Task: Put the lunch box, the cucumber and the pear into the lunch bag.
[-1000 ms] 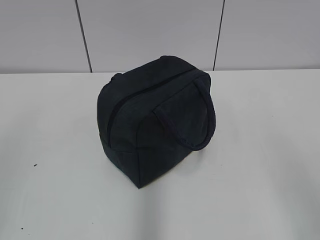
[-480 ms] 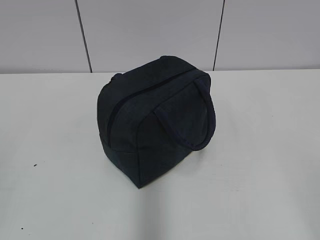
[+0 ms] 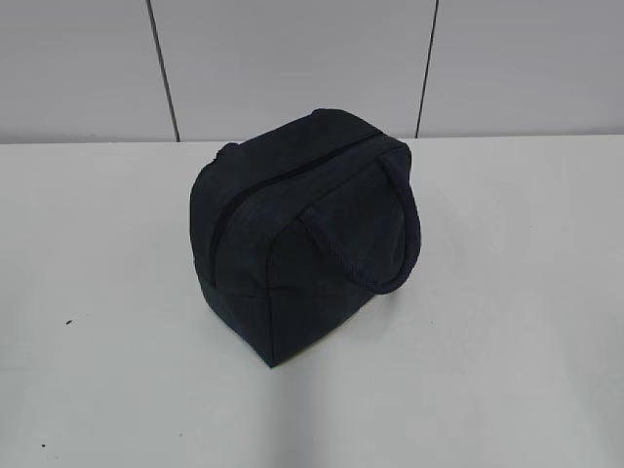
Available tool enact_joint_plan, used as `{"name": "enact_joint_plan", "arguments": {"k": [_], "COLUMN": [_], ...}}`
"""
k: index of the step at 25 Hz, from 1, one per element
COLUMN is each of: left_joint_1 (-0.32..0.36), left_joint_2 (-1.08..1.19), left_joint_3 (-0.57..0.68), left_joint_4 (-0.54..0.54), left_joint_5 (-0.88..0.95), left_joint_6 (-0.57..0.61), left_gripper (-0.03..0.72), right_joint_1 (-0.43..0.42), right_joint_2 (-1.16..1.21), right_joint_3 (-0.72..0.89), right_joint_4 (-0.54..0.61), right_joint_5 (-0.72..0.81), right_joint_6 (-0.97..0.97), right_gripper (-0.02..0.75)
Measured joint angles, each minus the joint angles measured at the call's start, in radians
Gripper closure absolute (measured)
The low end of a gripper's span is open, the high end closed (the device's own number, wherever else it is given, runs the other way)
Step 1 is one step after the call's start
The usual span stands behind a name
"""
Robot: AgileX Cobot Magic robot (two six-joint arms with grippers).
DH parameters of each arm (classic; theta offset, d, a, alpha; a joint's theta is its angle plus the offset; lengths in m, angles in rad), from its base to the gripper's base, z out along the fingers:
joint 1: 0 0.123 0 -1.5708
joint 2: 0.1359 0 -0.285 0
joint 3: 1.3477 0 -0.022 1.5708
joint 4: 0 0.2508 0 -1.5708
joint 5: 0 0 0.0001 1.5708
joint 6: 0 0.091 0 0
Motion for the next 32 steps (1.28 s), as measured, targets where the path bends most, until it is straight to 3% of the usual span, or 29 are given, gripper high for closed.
{"name": "enact_joint_plan", "arguments": {"k": [15, 17, 22, 25, 32], "left_joint_1": [0.007, 0.047, 0.279, 0.381, 0.412], "left_joint_2": [0.000, 0.000, 0.000, 0.000, 0.000], "left_joint_3": [0.000, 0.000, 0.000, 0.000, 0.000], "left_joint_4": [-0.007, -0.009, -0.009, -0.009, -0.009], "left_joint_5": [0.000, 0.000, 0.000, 0.000, 0.000], "left_joint_6": [0.000, 0.000, 0.000, 0.000, 0.000], "left_gripper": [0.450, 0.450, 0.450, 0.450, 0.450], "right_joint_1": [0.000, 0.000, -0.043, -0.056, -0.056], "right_joint_2": [0.000, 0.000, 0.000, 0.000, 0.000], "right_joint_3": [0.000, 0.000, 0.000, 0.000, 0.000], "right_joint_4": [0.000, 0.000, 0.000, 0.000, -0.001], "right_joint_5": [-0.001, -0.001, -0.003, -0.003, -0.003], "right_joint_6": [0.010, 0.010, 0.010, 0.010, 0.010], "right_gripper": [0.288, 0.288, 0.289, 0.289, 0.289]}}
